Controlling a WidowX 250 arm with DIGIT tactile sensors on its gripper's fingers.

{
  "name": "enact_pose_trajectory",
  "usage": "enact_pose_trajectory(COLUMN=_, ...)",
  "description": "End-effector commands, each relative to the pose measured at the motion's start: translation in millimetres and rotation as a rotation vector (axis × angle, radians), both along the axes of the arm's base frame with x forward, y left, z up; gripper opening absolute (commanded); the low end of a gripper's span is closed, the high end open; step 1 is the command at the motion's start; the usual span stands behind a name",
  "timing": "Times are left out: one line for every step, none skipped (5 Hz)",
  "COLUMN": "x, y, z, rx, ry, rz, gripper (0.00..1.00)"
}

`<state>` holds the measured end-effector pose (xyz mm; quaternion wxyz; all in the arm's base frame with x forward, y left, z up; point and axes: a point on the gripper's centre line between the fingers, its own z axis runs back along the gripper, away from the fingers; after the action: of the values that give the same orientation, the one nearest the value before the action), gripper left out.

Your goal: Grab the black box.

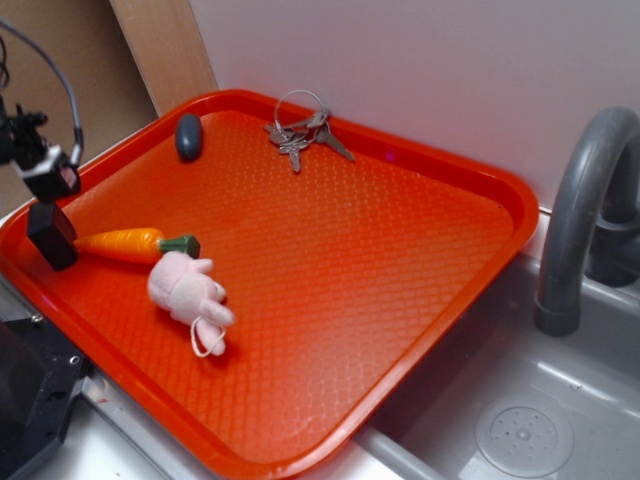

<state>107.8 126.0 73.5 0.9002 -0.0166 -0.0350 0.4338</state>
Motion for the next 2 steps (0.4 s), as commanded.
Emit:
enact_pose_trajectory(x=-0.5, y=5.3, z=-11.1, rx=0.029, ry=-0.097, rz=0.009, gripper=1.0)
enact_pose_trajectory(x=4.7, y=6.2, z=-19.0, rx=0.067, ry=-0.099, rz=0.014, gripper=1.0)
